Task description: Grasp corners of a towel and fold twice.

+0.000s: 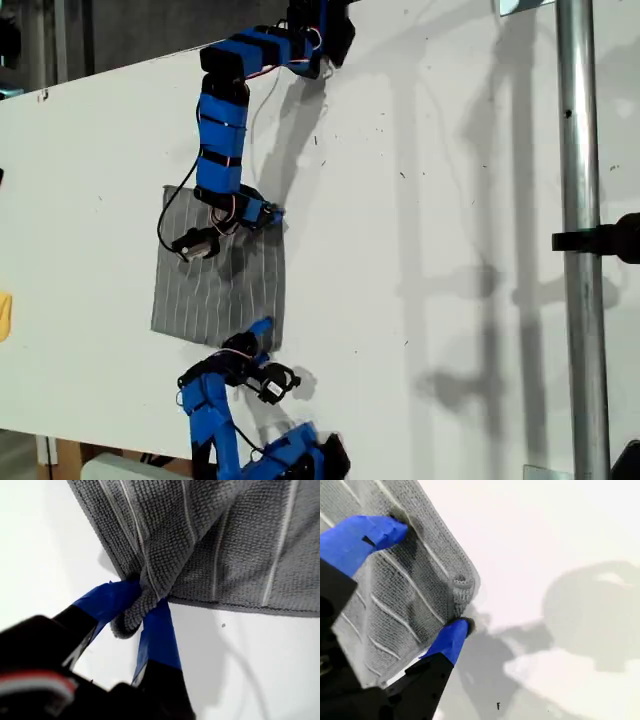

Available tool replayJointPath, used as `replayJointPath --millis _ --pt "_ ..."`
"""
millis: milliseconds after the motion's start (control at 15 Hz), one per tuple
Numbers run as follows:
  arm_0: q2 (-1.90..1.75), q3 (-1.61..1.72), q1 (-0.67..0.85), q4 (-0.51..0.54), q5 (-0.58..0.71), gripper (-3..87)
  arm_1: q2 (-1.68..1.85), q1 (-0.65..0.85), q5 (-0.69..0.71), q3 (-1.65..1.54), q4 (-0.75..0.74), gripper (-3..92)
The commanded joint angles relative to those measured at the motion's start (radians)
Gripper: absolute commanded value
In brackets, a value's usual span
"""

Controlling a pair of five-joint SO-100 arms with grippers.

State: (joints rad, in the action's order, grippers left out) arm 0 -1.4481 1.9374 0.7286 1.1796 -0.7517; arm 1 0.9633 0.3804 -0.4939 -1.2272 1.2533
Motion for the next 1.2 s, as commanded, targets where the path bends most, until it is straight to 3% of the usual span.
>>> replayJointPath --millis 0,200,467,667,933,1133 --pt "0.043 -0.028 0.014 -0.020 -0.012 22.6 0.034 -0.011 -0.008 -0.003 -0.017 -0.2" --pt "0.025 -0.009 0.035 -0.037 -0.018 -2.8 0.046 -0.006 -0.008 -0.009 -0.017 -0.2" --pt "-0.006 -0.012 -0.008 -0.026 -0.057 -2.9 0.069 -0.012 -0.020 -0.020 -0.002 -0.2" --pt "-0.133 -0.060 -0.146 0.118 -0.130 -2.9 0.225 -0.091 -0.075 -0.129 0.025 -0.2" --pt "-0.385 -0.037 -0.505 0.179 -0.410 -2.9 0.454 -0.307 -0.249 -0.232 0.124 -0.2" --pt "-0.382 -0.031 -0.782 0.175 -0.655 -2.9 0.561 -0.477 -0.416 -0.296 0.183 -0.2"
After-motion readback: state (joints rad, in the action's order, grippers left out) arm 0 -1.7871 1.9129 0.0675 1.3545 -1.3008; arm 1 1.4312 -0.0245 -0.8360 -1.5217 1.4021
